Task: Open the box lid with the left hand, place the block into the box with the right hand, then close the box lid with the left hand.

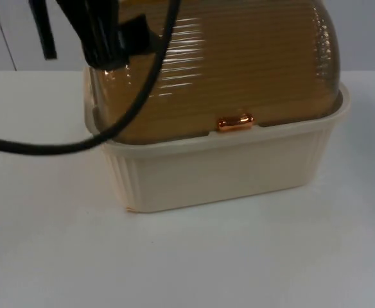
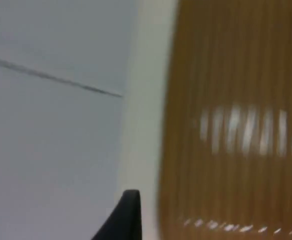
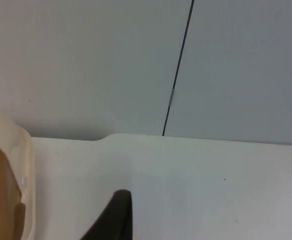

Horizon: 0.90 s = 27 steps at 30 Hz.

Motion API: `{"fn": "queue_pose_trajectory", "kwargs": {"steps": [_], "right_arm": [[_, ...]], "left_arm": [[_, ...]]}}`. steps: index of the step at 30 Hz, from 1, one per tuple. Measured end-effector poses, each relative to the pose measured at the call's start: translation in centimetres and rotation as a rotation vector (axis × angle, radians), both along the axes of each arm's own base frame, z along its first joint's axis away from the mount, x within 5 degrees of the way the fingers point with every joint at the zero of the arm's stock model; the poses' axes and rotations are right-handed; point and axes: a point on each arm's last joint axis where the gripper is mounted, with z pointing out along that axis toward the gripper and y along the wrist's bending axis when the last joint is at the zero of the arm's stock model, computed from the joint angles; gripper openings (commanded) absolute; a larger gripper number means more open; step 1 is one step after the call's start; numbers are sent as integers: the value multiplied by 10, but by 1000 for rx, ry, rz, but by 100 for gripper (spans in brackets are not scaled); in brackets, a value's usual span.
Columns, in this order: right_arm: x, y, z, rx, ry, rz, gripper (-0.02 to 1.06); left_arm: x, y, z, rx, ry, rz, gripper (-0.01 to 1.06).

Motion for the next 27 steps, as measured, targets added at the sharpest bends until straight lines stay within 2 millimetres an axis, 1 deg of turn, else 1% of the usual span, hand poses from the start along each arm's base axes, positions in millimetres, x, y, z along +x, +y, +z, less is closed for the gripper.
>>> {"fn": "queue_pose_trajectory", "kwargs": {"steps": [1, 2, 7, 8, 13, 14, 16, 18, 19, 23, 24, 25, 26, 27], "right_arm": [[0, 0, 0, 0, 1, 0, 105], [0, 0, 0, 0, 1, 0, 105], [0, 0, 0, 0, 2, -1, 105], [0, 0, 0, 0, 2, -1, 105], [0, 0, 0, 0, 2, -1, 105], [0, 0, 0, 0, 2, -1, 105], [0, 0, 0, 0, 2, -1, 105], [0, 0, 0, 0, 2, -1, 105], [0, 0, 0, 0, 2, -1, 105], [0, 0, 0, 0, 2, -1, 105], [0, 0, 0, 0, 2, -1, 105], [0, 0, 0, 0, 2, -1, 105], [0, 0, 0, 0, 2, -1, 105], [0, 0, 0, 0, 2, -1, 105]], "left_arm": [[-1, -7, -6, 23, 10, -23, 105], [-1, -7, -6, 23, 10, -23, 105], [-12, -42, -31, 86, 52, -139, 105], [-12, -42, -31, 86, 52, -139, 105], [-21, -68, -57, 132, 99, -217, 105], [-21, -68, -57, 132, 99, -217, 105], [-24, -76, -67, 146, 117, -240, 105], [-23, -81, -79, 168, 136, -252, 105], [-23, -81, -79, 168, 136, -252, 105], [-19, -85, -97, 199, 165, -244, 104], [-19, -85, -97, 199, 165, -244, 101], [-19, -85, -99, 200, 168, -239, 101], [-18, -86, -100, 190, 176, -225, 97], [-18, -86, -100, 176, 183, -209, 90]]}}
